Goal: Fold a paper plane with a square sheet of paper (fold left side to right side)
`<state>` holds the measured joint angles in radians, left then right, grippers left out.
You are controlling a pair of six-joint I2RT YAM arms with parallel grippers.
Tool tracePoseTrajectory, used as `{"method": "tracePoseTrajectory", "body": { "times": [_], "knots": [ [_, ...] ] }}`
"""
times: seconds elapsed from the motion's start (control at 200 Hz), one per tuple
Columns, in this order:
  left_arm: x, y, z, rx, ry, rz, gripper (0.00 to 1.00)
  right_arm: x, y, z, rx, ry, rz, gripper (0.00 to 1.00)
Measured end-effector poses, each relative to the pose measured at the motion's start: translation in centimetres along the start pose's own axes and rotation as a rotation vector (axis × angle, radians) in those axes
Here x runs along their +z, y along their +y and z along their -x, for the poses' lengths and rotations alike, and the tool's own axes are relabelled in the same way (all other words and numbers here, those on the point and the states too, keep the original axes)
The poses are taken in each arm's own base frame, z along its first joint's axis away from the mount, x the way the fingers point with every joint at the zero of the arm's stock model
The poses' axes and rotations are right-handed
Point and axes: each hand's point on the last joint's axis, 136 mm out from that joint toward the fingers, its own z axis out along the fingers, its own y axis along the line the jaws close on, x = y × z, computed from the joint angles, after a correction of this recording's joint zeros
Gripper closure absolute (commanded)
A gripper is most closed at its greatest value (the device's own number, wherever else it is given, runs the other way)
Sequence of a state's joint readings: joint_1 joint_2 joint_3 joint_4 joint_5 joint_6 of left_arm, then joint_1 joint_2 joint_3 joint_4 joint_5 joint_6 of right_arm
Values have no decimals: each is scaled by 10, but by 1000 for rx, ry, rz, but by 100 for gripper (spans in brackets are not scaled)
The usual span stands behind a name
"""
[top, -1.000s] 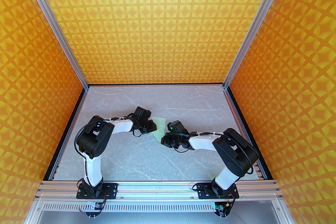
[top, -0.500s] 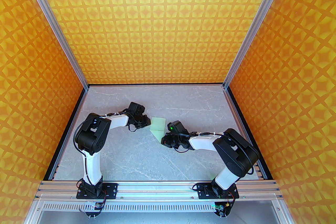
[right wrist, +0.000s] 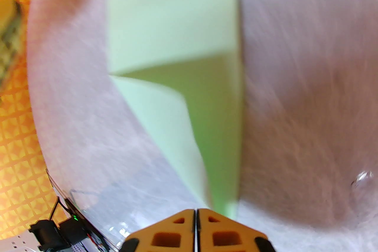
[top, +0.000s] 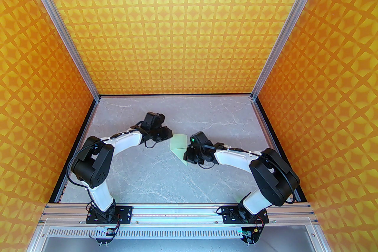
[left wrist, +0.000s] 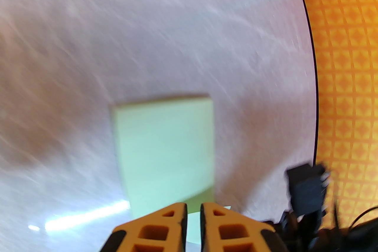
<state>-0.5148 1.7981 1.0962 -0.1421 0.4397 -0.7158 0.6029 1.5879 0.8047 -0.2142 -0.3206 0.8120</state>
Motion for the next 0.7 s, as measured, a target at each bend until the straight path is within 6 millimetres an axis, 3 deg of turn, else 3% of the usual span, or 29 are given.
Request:
{"method": "tracePoseTrajectory", "body": {
  "times": [0.21,0.44,0.7],
  "knots": [
    [22,-5,-25,-13,53,-2,83,-4,3,28,9,-45,12,89],
    [45,19,-44,-67,102,38,83,10,-5,26,13,-11,-15,86],
    [49,17,-44,-65,98,28,83,19,-10,25,2,2,-29,86]
  ]
}}
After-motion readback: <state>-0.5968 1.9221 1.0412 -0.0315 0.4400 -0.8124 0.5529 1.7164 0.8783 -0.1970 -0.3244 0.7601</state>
